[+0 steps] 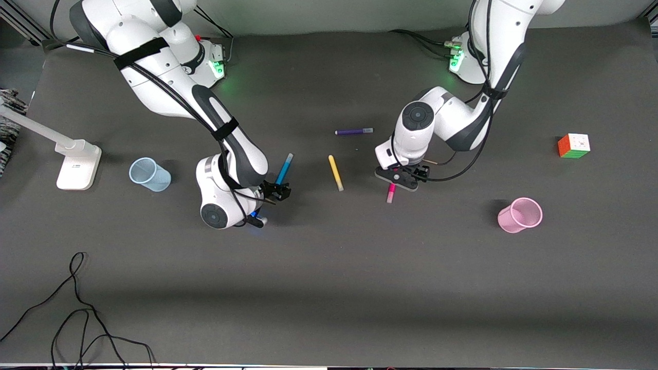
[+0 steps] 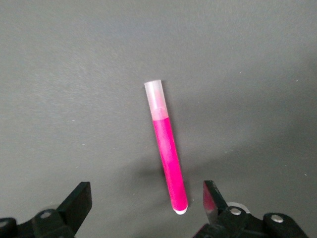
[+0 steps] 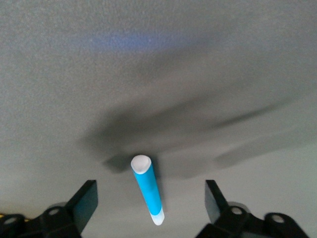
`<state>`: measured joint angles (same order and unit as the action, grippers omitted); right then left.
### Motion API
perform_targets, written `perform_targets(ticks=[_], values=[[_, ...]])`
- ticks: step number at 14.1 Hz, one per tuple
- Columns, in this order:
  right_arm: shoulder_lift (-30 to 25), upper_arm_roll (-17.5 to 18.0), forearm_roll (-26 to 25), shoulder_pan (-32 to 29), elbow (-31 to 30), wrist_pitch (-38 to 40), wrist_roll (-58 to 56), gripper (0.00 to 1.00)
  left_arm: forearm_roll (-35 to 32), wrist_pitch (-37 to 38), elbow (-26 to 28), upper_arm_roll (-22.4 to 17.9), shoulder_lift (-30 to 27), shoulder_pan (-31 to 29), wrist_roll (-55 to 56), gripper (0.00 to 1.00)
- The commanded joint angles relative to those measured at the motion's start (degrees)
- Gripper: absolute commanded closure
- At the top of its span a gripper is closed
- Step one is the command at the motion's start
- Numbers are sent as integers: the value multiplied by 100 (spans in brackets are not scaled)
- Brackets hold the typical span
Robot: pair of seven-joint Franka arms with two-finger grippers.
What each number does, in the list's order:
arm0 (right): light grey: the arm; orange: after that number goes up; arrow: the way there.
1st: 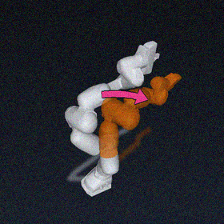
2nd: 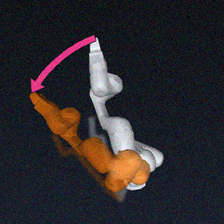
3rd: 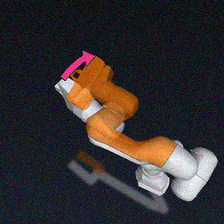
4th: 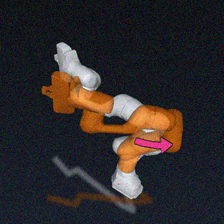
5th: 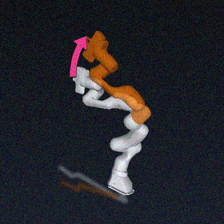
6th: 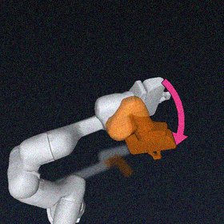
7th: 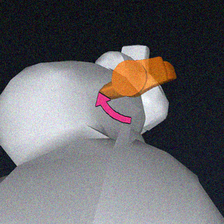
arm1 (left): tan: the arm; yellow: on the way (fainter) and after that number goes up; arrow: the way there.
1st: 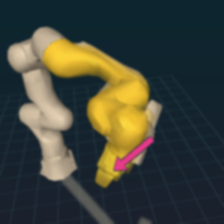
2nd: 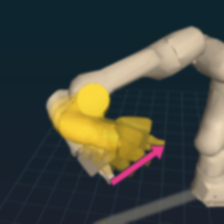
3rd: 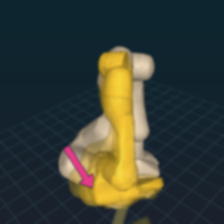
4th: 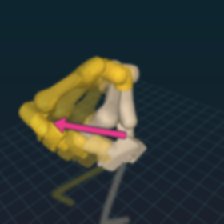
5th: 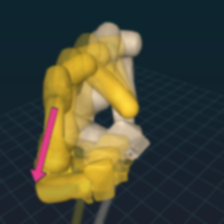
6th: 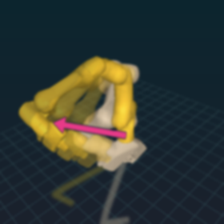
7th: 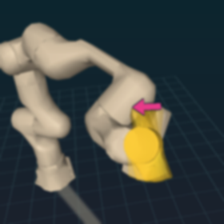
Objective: Place pink and blue markers in matching cups
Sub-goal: 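Grasp the blue marker with the right gripper while the left grasps pink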
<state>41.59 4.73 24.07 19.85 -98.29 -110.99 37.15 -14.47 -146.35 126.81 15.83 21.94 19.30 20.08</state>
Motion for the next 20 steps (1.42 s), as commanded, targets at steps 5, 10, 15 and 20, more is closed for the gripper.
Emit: perform_targets(ticks=[5,10,15,20], values=[[51,2,142,28,-23,-230,-155,45,-126,-254,-69,-63,451,188,269,1],[60,2,142,28,-23,-301,-173,100,-126,-210,-77,-63,408,170,260,37],[-448,-51,54,-16,20,49,-164,100,-91,-131,-130,-63,381,161,286,82],[-1739,-498,-806,-51,29,789,-182,100,-30,-104,-183,-63,110,91,278,96]])
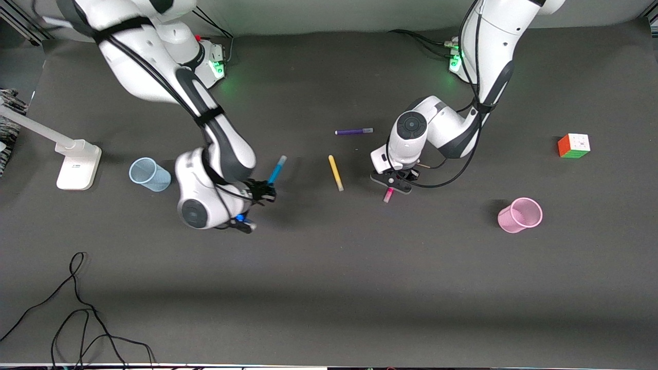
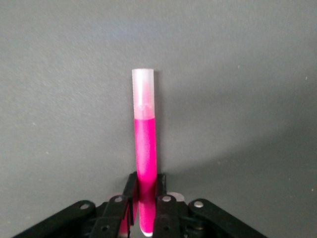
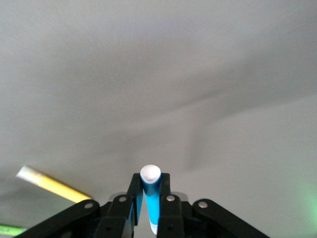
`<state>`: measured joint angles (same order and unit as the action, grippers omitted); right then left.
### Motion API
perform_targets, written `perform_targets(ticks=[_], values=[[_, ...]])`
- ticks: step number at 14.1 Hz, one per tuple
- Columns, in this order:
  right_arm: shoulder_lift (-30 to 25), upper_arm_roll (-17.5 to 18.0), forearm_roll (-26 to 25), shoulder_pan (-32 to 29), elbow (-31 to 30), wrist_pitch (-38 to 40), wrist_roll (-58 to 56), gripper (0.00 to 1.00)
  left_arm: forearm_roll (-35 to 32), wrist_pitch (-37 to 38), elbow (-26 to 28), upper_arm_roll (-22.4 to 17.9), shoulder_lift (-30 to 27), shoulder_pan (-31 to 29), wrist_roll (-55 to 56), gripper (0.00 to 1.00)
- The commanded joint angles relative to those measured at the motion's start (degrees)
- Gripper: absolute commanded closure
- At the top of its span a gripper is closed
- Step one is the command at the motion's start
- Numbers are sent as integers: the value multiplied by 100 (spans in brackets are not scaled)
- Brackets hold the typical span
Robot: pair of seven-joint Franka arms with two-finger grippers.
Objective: Place pink and blue markers in matching cups
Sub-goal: 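Carry the blue marker to the blue cup while the left carries pink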
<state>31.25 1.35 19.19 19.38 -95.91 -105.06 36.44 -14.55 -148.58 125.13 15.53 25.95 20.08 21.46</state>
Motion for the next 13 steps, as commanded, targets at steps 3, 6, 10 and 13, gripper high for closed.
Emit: perform_targets(ticks=[3,6,10,13], values=[[-1400,-337,-1055,-13,-226,197,-145,100,-21,756,-269,-41,-625,-74,104,97],[-1945,-451,-1995,-48,-261,179,-478,100,83,1891,-840,-33,-846,-170,33,100],[-2805,-715,-2919,-48,-943,-153,-1339,100,1216,3259,-1936,-59,-933,-696,-1079,100],[-3956,-1022,-3323,-48,-2629,-1425,-1832,100,1648,4956,-2983,-59,-986,-1364,-1644,100]])
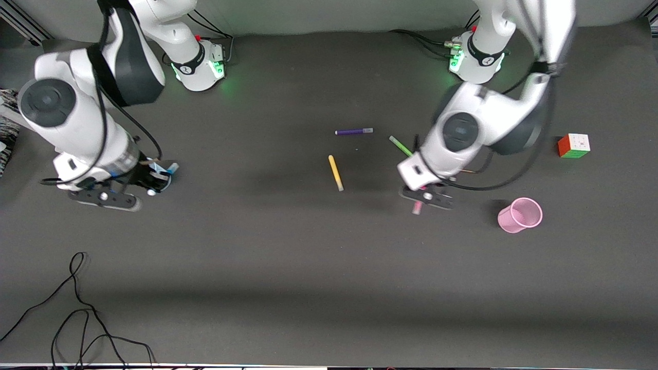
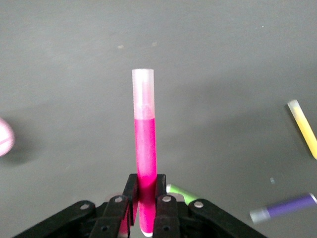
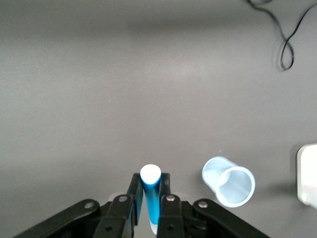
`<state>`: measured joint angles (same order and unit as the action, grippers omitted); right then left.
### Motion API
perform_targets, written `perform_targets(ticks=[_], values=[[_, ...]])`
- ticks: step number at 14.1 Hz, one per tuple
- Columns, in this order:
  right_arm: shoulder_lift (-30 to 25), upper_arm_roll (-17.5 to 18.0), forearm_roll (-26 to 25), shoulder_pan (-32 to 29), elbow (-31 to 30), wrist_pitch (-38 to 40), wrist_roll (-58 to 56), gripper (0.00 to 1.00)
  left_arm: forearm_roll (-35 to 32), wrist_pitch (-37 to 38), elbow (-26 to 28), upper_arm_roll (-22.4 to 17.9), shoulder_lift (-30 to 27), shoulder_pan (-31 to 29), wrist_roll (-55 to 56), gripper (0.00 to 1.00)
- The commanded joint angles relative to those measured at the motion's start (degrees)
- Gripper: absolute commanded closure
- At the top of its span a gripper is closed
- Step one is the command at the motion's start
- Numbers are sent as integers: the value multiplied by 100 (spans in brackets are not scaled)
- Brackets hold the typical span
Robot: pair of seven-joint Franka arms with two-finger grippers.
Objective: Place pink and blue markers in matching cups
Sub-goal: 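Carry the blue marker to the blue cup while the left carries pink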
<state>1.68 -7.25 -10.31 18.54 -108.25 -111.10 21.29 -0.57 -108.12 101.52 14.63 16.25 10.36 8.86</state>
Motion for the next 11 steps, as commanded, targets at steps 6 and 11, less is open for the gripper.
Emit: perform_targets(ticks=[6,11], values=[[-1724,-1364,-848,45,-3059,-2615,-1425,100,154,2100,-879,-4,-333,-1701,-447,100],[-1514,-2043,-1025,53,-3746,-3953,-1725,100,-442,2383,-862,-4,26,-2370,-789,100]])
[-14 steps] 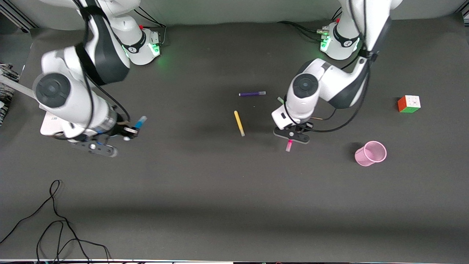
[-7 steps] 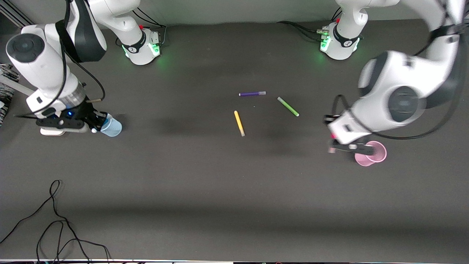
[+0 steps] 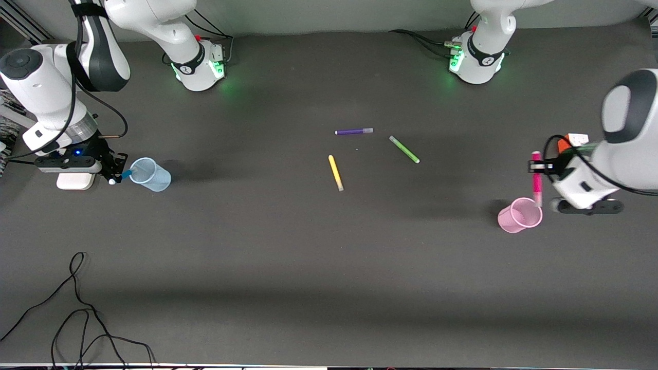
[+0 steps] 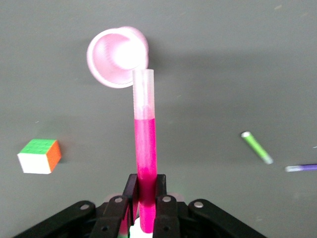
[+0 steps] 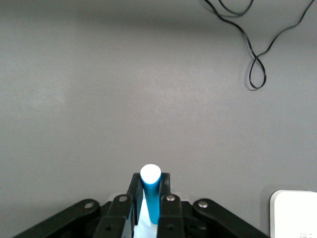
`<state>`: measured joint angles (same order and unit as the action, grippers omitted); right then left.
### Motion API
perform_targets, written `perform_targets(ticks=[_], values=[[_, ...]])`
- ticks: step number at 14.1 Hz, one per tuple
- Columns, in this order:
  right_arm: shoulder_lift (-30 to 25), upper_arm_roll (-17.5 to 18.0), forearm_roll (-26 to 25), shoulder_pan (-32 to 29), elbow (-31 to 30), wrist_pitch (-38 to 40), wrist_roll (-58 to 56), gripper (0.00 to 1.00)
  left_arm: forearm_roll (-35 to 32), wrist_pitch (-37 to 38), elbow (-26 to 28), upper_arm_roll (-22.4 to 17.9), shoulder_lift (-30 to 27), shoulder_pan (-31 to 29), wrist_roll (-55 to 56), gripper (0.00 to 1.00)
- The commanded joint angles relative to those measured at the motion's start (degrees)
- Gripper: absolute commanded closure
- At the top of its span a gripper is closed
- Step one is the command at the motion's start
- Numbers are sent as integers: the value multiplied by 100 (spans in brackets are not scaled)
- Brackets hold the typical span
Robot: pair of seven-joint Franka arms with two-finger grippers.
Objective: Place pink and blue markers in matching cups
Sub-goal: 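Lower the markers into the cups with both grippers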
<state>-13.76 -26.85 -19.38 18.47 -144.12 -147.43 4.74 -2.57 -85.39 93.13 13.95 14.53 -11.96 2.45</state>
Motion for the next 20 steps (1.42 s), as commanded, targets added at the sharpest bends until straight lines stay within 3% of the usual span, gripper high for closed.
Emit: perform_targets(ticks=[1,7,12,13,14,16,20], values=[[93,-127,-119,52,-317,-609,-69,100,-296,110,-23,64,347,-174,-149,100],[480,-268,-128,52,-652,-1279,-69,100,-753,66,-154,73,1516,-175,-157,100],[471,-268,-128,52,-855,-1341,1,100,-849,110,-558,73,2026,-131,-131,100],[471,-338,-128,52,-881,-1341,1,94,-876,110,-681,73,2141,-113,-131,100],[471,-434,-128,60,-881,-1341,-8,77,-885,110,-786,73,2237,-113,-131,100],[489,-462,-128,60,-872,-1306,-51,1,-885,110,-901,73,2335,-113,-131,100],[453,-409,-119,87,-610,-877,18,0,-877,93,-1183,73,2537,-105,-131,100]])
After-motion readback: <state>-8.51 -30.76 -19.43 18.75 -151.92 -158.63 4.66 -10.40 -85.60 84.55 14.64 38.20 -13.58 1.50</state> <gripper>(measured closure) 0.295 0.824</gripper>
